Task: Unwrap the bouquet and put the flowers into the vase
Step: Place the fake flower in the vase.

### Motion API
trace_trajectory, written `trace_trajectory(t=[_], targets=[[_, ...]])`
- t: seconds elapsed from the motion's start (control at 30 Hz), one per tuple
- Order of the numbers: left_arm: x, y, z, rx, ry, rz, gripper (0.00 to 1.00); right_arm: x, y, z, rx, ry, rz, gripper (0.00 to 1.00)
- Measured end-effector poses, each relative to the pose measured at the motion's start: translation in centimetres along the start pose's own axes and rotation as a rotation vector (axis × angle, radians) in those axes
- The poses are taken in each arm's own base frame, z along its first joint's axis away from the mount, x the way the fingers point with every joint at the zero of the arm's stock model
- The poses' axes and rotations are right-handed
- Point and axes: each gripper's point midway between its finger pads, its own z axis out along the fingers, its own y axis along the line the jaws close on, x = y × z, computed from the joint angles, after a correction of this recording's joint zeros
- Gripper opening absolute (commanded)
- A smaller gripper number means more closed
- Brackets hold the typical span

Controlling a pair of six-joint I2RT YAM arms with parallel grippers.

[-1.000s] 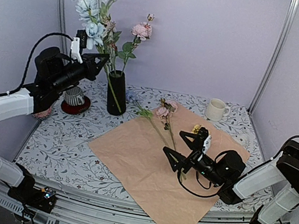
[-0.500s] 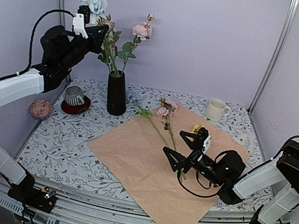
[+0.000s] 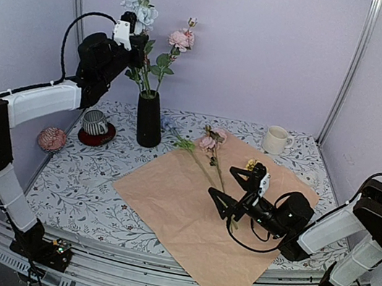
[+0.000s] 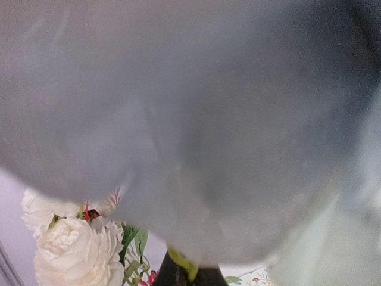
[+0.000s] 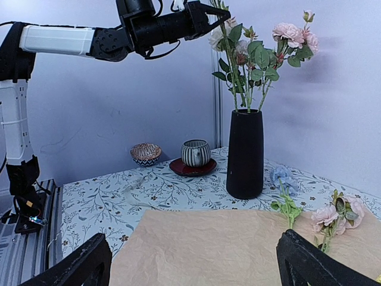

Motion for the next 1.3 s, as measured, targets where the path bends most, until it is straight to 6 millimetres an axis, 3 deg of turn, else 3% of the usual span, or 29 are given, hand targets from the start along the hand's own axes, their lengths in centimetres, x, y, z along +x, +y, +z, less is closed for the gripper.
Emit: trace_trajectory(t=[0.2, 0.33, 0.53, 0.7, 0.77, 0.87, 0.93, 1.07, 1.3], targets=[[1.5, 0.3, 2.2, -0.029, 0.04, 0.038, 0.0, 0.0, 0.0, 0.0, 0.0, 0.0, -0.001, 0.99], [3.5, 0.4, 3.1, -0.037, 0.109, 0.042, 0.0, 0.0, 0.0, 0.0, 0.0, 0.0, -0.001, 0.99], [8.7, 0.7, 3.8, -0.066, 0.287, 0.011, 0.0, 0.0, 0.0, 0.0, -0.001, 0.0, -0.001, 0.99], [13.0, 0.6, 2.9, -0.082, 0.434, -0.035, 0.0, 0.0, 0.0, 0.0, -0.001, 0.0, -0.001, 0.99], [14.1, 0.6, 2.6, -0.084, 0.471, -0.047, 0.07, 0.0, 0.0, 0.0, -0.001, 0.0, -0.001, 0.99], [15.1, 0.5, 2.3, -0.088, 0.508, -0.061, 0.32, 0.0, 0.0, 0.0, -0.001, 0.001, 0.0, 0.99], [15.5, 0.5, 2.0, -0.09, 0.526, -0.075, 0.42, 0.0, 0.0, 0.0, -0.001, 0.002, 0.0, 0.99], [16.0, 0.2, 1.7, -0.081, 0.552, -0.092, 0.52, 0.1, 0.0, 0.0, -0.001, 0.002, 0.0, 0.99], [16.2, -0.2, 0.8, -0.06, 0.568, -0.124, 0.61, 0.1, 0.0, 0.0, -0.001, 0.002, 0.0, 0.99]])
